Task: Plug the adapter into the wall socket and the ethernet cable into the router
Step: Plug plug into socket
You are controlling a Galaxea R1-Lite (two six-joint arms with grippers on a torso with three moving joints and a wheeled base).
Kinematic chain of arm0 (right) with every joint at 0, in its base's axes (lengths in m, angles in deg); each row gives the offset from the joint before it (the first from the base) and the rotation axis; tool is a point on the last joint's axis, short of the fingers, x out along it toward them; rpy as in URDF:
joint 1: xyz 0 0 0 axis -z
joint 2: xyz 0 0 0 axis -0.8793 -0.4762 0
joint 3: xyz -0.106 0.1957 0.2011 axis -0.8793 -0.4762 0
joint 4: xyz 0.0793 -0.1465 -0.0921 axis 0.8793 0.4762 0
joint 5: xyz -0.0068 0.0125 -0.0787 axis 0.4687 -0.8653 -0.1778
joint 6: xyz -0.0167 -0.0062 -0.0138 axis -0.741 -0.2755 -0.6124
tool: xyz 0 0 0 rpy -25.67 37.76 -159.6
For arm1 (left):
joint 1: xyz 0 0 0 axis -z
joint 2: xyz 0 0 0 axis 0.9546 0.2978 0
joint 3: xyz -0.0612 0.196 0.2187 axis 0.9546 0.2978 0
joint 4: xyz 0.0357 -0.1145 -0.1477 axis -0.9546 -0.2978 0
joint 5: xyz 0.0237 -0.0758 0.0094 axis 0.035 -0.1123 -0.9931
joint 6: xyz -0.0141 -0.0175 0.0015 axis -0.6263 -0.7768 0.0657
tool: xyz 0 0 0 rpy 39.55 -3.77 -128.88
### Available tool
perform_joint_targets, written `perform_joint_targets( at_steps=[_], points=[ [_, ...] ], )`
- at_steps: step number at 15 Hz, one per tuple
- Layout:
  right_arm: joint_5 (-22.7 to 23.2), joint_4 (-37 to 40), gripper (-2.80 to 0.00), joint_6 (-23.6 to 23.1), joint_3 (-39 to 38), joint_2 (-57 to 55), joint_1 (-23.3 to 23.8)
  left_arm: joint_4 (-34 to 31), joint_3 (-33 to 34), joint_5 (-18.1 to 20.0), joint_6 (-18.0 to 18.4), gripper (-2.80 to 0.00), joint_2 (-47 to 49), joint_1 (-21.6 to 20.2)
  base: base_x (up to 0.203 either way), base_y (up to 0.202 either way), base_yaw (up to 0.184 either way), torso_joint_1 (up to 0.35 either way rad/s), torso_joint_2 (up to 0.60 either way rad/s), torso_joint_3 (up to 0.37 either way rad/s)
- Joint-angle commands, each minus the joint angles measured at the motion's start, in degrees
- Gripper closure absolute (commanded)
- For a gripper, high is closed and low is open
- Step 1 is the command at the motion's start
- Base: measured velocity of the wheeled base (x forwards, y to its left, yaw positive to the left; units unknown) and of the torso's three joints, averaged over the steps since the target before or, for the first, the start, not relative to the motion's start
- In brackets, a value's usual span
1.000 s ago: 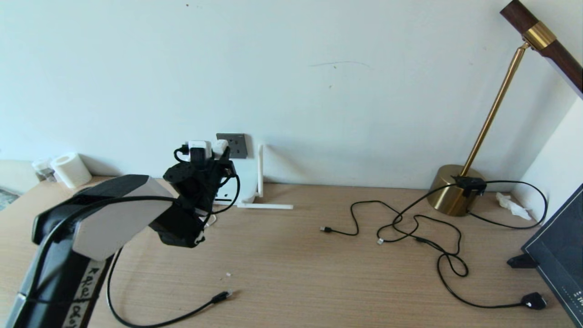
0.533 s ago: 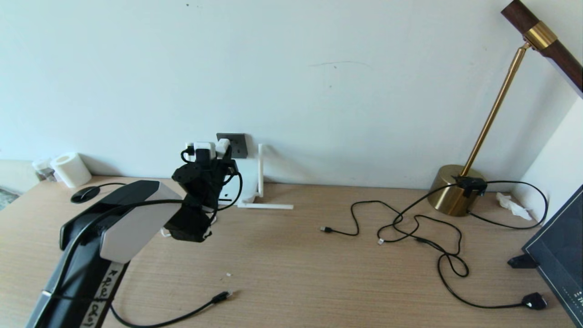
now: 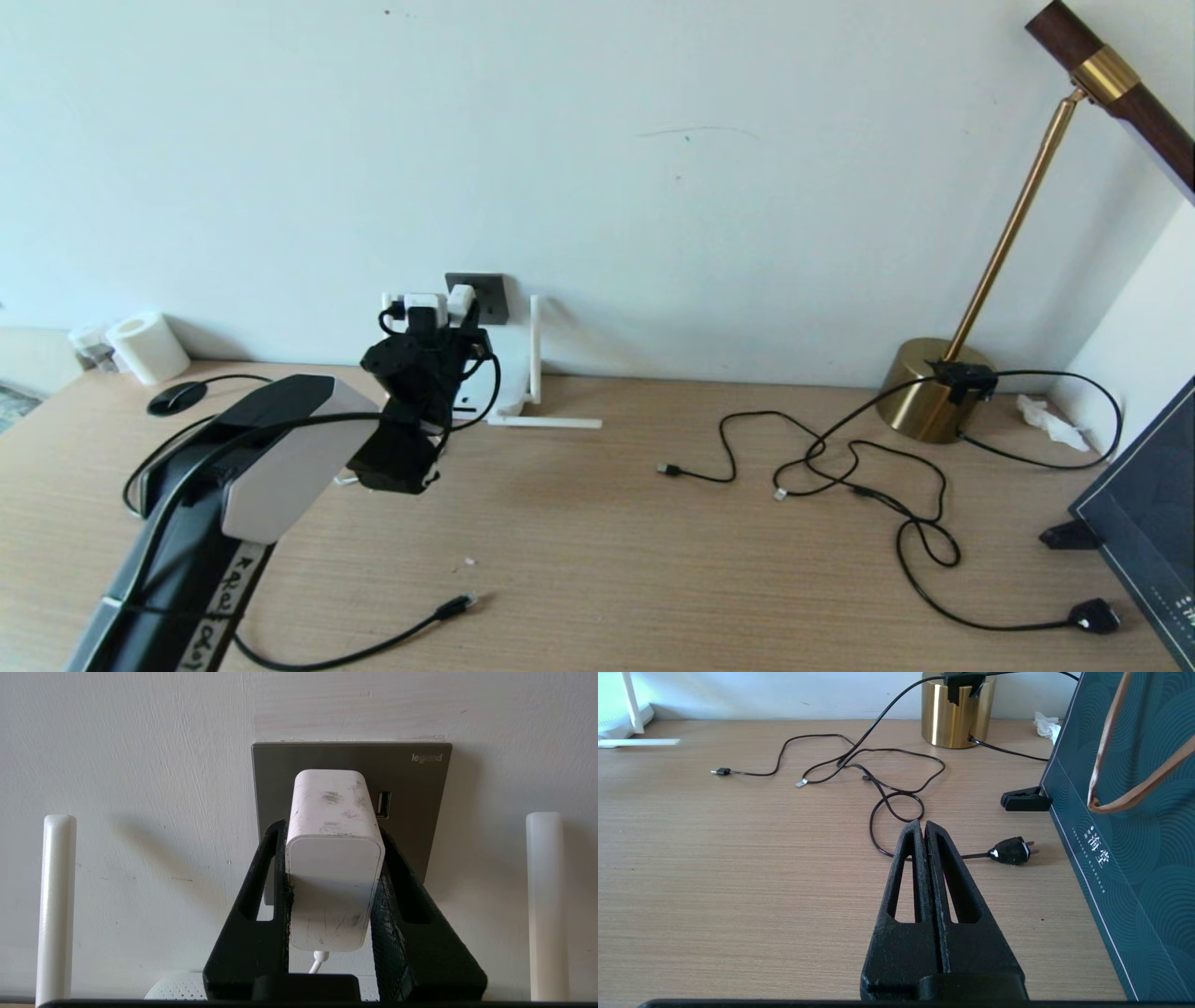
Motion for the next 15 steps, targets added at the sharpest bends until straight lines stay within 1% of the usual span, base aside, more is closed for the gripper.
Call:
perform_joint_targets(
  at_steps=[1, 15],
  points=[
    [0.0, -0.04, 0.0, 0.01, 0.0, -0.09, -0.04, -0.07, -0.79, -0.03, 0.03, 0.0, 0.42, -0.01, 0.0, 0.0, 0.0, 0.0, 0.0, 0.0],
    [0.0, -0.04, 0.0, 0.01, 0.0, -0.09, -0.04, 1.01, 0.49, -0.12, 0.03, 0.0, 0.16, -0.01, 0.0, 0.0, 0.0, 0.0, 0.0, 0.0]
  ],
)
